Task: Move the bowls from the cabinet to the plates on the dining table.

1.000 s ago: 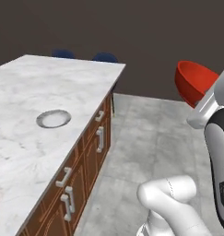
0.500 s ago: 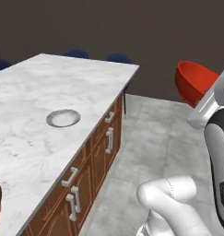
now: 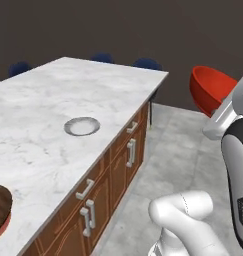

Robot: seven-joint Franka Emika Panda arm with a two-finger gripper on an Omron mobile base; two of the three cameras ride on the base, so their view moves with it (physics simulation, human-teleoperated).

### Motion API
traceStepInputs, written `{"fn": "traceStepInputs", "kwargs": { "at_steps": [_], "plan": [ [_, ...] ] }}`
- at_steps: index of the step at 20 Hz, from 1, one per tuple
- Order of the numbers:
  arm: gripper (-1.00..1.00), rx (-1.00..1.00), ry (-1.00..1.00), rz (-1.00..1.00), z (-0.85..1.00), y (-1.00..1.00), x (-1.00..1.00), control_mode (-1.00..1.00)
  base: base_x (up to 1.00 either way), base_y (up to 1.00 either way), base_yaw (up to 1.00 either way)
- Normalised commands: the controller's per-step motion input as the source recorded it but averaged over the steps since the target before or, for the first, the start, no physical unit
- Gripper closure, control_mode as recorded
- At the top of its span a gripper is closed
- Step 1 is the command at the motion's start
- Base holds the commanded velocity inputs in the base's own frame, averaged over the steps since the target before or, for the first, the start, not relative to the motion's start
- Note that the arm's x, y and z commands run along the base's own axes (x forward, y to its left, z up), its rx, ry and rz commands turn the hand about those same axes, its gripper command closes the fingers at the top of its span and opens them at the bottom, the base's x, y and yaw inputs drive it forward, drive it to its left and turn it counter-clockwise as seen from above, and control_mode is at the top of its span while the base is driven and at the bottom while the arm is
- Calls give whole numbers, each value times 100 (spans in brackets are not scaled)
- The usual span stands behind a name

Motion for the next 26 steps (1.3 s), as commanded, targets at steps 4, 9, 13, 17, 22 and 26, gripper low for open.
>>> {"fn": "traceStepInputs", "kwargs": {
  "at_steps": [4,9,13,17,22,26],
  "plan": [
    [100,0,0,0,0,0,0,100,55,-29,22],
    [100,0,0,0,0,0,0,100,55,-37,21],
    [100,0,0,0,0,0,0,100,50,-23,21],
    [100,0,0,0,0,0,0,100,44,-12,22],
    [100,0,0,0,0,0,0,100,40,-4,23],
    [100,0,0,0,0,0,0,100,36,-2,22]
  ]
}}
